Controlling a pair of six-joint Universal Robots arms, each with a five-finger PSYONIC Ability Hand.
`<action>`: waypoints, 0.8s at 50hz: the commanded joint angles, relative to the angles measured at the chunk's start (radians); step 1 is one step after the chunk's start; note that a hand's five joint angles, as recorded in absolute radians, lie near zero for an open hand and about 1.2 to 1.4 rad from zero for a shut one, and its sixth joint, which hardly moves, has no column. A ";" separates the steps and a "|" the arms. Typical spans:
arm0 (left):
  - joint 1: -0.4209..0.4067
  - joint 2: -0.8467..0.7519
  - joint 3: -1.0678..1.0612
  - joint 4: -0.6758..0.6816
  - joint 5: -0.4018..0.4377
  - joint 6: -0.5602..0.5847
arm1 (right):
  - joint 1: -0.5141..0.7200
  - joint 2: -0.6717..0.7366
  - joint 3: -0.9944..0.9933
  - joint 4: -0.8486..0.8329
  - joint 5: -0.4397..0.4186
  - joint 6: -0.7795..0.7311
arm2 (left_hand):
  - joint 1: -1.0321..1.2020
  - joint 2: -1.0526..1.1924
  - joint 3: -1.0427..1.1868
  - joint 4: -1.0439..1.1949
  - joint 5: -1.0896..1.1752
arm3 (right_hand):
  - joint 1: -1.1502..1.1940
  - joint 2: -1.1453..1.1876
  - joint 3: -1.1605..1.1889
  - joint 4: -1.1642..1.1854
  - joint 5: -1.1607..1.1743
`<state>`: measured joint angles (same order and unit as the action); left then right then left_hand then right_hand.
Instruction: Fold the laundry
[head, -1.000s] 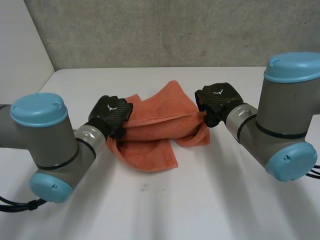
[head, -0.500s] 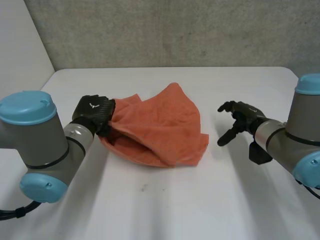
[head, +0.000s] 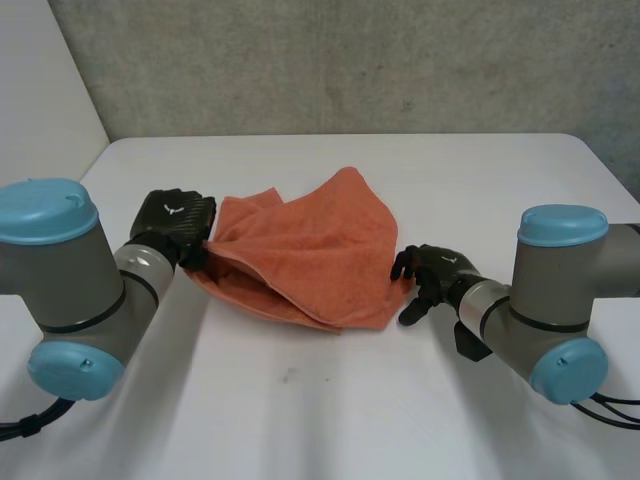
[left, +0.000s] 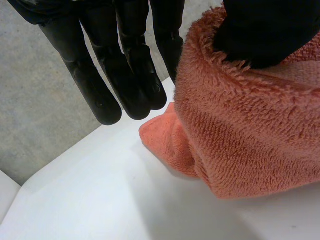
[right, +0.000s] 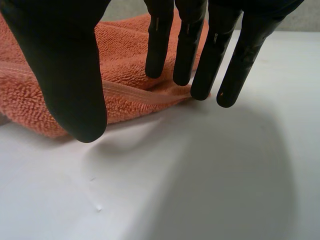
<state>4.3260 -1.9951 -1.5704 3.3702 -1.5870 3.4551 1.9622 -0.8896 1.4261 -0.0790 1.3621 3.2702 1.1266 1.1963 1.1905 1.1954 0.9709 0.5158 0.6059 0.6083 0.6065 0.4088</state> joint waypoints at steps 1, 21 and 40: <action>0.001 -0.001 0.001 0.000 0.001 -0.001 | 0.023 0.046 -0.055 -0.004 0.006 -0.040 | 0.270 0.200 0.206 0.201 0.251 | 0.233 0.142 0.140 0.142 0.165; 0.014 -0.008 0.001 0.000 0.001 -0.001 | 0.060 0.084 -0.164 -0.005 0.080 -0.057 | 0.270 0.200 0.206 0.201 0.251 | 0.880 0.790 0.788 0.790 0.813; 0.006 -0.053 -0.023 -0.015 -0.001 -0.001 | -0.014 -0.311 -0.110 0.121 0.129 -0.580 | -0.476 -0.545 -0.540 -0.544 -0.494 | 0.880 0.790 0.788 0.790 0.813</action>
<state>4.3368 -2.0362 -1.5764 3.3668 -1.5891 3.4544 1.9775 -1.0942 1.2823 -0.0677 1.4735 3.0550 0.6078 0.6111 0.6144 0.6071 0.4290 0.9732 1.1754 1.1793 1.1886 0.9835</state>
